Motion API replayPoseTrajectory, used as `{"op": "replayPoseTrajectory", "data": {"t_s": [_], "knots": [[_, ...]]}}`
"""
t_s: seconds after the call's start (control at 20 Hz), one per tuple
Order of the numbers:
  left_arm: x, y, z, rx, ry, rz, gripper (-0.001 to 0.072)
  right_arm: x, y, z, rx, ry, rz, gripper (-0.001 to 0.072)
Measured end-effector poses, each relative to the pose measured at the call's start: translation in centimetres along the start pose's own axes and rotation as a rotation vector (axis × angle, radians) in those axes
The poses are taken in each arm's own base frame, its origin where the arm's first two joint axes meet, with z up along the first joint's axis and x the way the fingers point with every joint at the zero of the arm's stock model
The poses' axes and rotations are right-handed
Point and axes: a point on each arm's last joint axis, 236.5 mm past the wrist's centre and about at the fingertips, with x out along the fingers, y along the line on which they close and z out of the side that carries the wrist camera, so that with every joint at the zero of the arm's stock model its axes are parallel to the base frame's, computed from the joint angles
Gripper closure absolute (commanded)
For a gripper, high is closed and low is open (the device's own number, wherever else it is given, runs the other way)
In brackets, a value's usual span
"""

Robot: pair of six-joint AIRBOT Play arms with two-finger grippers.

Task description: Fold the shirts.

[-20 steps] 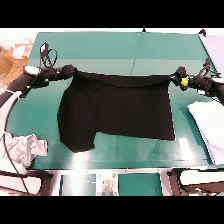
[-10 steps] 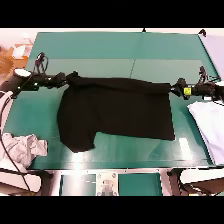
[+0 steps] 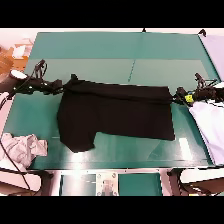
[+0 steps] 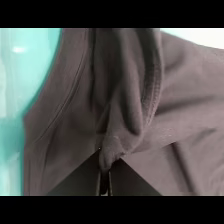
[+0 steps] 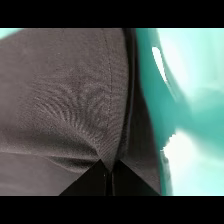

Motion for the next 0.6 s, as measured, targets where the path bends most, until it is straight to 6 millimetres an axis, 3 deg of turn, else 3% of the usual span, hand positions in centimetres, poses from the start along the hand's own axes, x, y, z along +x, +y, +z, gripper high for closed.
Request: {"op": "replayPoseTrajectory", "data": {"t_s": [0.6], "knots": [[2.3,0.4,-2.6,-0.002,0.084,0.016,0.0673,0.2,-1.6,-0.3,-0.019,0.017,-0.06,0.0694]]}}
